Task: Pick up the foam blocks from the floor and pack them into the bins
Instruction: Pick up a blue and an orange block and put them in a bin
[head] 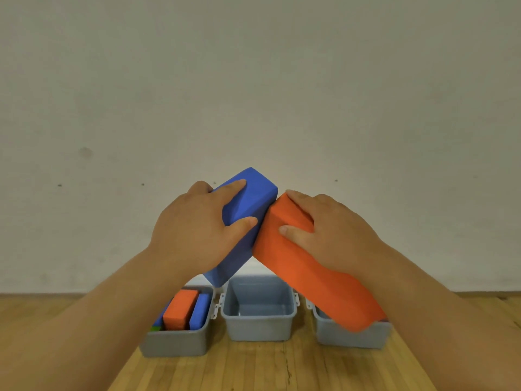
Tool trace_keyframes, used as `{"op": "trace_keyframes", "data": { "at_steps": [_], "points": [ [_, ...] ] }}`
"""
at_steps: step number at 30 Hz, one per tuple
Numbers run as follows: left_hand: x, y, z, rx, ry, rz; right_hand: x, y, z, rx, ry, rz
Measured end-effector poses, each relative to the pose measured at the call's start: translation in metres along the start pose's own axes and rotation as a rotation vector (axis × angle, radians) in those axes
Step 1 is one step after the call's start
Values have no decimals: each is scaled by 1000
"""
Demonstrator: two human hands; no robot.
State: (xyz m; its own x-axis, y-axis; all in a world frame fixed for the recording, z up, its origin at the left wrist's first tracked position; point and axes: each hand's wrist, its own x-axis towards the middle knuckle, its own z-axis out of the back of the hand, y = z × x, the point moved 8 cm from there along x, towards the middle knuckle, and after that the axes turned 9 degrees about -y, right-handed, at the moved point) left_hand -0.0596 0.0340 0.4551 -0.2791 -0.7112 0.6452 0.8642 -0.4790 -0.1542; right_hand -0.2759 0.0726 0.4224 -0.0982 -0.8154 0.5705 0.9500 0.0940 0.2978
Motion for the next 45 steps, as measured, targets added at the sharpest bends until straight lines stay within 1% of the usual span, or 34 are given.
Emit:
{"op": "trace_keyframes", "data": {
  "at_steps": [5,9,12,16,21,24,27,31,34,38,42,45],
  "points": [
    [70,-2,-93,34,51,57,81,-78,-62,52,85,29],
    [126,7,-149,83,68,113,151,-122,-108,99,144,59],
    [158,33,-189,110,81,137,193,-137,-159,146,183,67],
    [196,87,-256,121,142,150,242,-154,-243,184,260,36],
    [254,168,-364,11,211,147,298,-192,-359,191,302,-91],
    [288,212,-435,-64,306,155,322,-228,-423,175,317,-251],
    [319,245,-513,-97,428,118,334,-271,-480,162,307,-426],
    [329,275,-621,-111,594,106,329,-330,-554,145,338,-631],
    [318,293,-708,-130,735,142,328,-380,-616,127,363,-720],
    [295,317,-812,-166,856,231,334,-446,-712,106,438,-754],
    [274,338,-924,-169,959,262,330,-508,-815,104,492,-779],
    [246,355,-1020,-189,1043,290,307,-547,-893,75,533,-797]
  ]
}}
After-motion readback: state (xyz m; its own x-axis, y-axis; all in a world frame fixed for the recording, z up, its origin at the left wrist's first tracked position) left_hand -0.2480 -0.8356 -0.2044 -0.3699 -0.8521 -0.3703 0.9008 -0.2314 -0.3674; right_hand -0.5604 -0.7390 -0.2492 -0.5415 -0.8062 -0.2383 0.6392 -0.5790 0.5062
